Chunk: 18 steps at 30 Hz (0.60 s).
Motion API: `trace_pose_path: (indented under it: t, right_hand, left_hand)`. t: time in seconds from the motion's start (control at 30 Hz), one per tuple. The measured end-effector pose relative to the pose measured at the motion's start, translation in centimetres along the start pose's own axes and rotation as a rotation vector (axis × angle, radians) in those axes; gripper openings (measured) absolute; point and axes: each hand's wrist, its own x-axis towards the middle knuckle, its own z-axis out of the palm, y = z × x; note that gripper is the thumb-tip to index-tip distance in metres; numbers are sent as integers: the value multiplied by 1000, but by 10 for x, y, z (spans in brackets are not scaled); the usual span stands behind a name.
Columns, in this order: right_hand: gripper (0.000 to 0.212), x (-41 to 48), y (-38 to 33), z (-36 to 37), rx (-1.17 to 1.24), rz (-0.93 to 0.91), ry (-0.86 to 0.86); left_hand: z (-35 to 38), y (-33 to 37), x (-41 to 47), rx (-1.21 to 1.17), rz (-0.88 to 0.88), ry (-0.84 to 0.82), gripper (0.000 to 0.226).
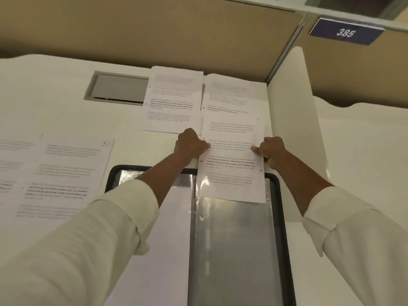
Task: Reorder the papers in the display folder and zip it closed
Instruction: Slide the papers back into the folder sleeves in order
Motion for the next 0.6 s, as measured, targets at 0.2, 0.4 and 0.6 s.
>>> trace_pose_path:
  t: [0.2, 0.4, 0.6]
  right_hand:
    - [41, 3, 4, 1, 71, -85, 39]
    - [24, -3, 22, 7, 64, -210, 120]
    - [21, -23, 41, 5, 93, -256, 146]
  left_hand:
    - [-7, 2, 2, 124, -34, -76, 42]
    - [-13, -21, -11, 337, 49, -243, 50]
    - [-19, -23, -6, 235, 64, -215, 44]
